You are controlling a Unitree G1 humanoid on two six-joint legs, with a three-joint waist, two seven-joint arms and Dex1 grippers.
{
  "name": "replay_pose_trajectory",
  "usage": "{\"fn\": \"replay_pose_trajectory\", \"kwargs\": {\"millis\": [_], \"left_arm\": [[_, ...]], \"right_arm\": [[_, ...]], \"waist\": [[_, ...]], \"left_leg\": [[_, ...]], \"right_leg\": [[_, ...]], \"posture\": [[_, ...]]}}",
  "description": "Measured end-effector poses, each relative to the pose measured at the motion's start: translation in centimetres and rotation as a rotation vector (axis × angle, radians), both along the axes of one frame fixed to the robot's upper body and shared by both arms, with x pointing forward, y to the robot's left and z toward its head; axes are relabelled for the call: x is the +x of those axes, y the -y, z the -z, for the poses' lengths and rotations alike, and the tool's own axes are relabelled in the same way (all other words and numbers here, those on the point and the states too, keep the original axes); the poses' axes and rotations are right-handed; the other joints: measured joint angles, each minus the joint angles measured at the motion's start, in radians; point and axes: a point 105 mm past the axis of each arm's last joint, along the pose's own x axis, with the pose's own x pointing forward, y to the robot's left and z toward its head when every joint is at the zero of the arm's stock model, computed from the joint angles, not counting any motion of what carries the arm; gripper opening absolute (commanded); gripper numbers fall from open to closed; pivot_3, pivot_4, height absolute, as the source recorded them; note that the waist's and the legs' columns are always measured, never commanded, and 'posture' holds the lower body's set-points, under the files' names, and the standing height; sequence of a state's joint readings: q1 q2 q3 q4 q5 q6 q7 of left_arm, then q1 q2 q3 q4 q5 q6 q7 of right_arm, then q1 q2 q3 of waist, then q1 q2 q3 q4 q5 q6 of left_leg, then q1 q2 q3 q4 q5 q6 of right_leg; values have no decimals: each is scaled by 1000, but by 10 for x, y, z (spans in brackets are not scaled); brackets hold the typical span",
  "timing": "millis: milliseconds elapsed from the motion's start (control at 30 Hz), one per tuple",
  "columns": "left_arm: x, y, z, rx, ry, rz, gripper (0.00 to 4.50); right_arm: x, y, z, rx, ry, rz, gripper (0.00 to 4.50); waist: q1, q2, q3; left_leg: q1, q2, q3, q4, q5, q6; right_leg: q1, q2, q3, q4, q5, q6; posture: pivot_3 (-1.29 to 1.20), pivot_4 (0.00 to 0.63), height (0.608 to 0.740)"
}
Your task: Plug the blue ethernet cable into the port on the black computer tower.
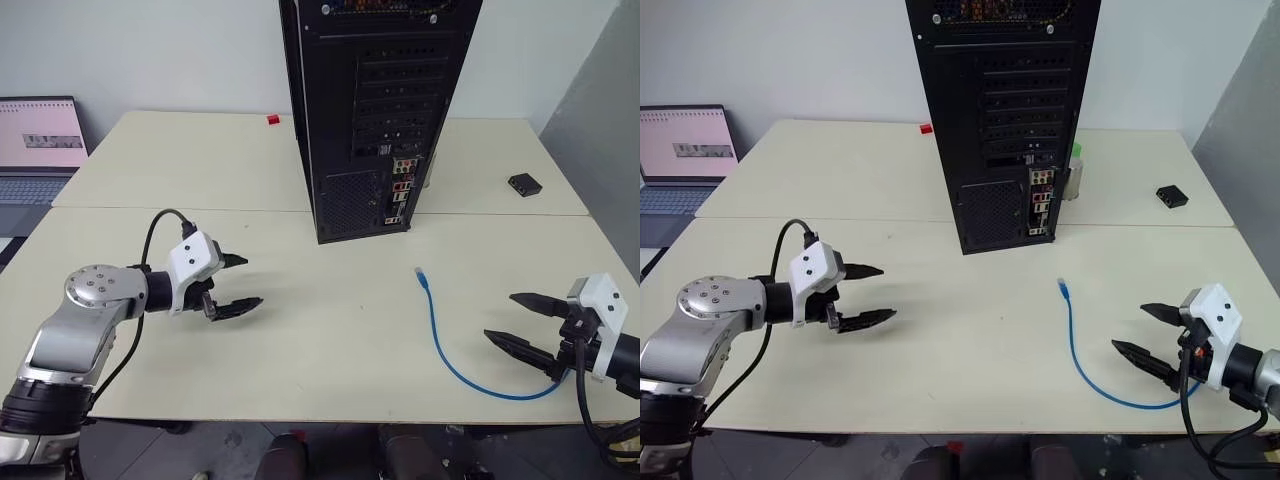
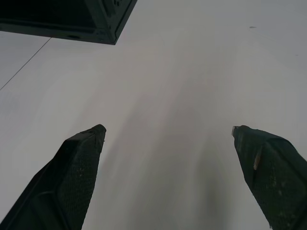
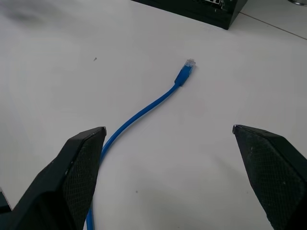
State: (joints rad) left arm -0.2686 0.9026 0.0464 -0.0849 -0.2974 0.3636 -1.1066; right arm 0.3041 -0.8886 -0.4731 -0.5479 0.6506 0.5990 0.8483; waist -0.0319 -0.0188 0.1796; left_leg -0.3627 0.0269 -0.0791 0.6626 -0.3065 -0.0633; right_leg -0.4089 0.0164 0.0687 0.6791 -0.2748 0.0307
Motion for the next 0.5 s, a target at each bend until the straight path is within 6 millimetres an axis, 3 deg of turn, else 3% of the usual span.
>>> {"fn": "replay_pose_trajectory", "kwargs": {"millis": [500], "left_arm": [[-3, 9, 3, -6, -14, 42, 4500]], "right_arm": [[2, 2, -1, -27, 13, 14, 4474]], "waist": [[0, 0, 0]], "left_leg": [[0, 0, 0, 0, 0, 0]], "right_leg": [[0, 0, 0, 0, 0, 0]], "posture": [[0, 150, 740]]}}
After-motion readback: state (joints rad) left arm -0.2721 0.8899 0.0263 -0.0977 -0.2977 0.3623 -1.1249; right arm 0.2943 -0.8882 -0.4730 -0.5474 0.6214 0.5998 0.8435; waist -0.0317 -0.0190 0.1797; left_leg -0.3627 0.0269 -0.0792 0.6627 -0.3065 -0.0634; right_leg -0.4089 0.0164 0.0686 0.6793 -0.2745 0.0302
